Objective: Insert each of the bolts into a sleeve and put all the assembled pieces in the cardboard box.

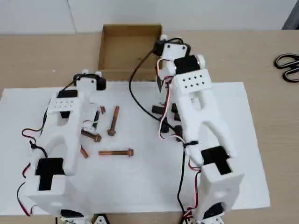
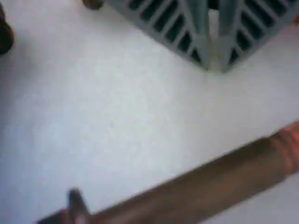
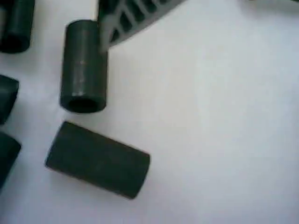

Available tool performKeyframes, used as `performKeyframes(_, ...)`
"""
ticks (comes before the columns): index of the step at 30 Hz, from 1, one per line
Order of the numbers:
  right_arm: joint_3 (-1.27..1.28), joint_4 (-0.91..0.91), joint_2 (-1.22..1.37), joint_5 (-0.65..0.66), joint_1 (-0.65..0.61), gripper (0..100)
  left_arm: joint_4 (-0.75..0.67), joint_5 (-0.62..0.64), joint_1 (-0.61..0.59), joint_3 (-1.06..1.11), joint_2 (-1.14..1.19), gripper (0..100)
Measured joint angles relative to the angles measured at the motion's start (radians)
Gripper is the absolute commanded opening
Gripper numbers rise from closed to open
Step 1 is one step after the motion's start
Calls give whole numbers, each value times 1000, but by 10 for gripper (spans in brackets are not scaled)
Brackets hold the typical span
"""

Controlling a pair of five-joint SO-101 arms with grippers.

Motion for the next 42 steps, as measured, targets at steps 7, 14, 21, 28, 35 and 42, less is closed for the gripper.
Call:
performKeyframes(7, 0, -60, 95, 0, 2, 125, -17, 12, 2, -12, 31, 8)
performKeyframes(14, 0, -103, 133, 0, 51, 125, -17, 23, 2, -12, 34, 8)
performKeyframes(21, 0, -109, 166, 0, 95, 128, -17, 23, 2, -12, 34, 8)
performKeyframes(28, -2, -152, 207, 6, 94, 128, -17, 23, 2, -12, 34, 8)
performKeyframes(35, -18, -198, 259, 20, 91, 129, -17, 25, 2, -12, 34, 8)
performKeyframes(42, -28, -201, 315, 20, 91, 117, -17, 26, 2, -12, 34, 8)
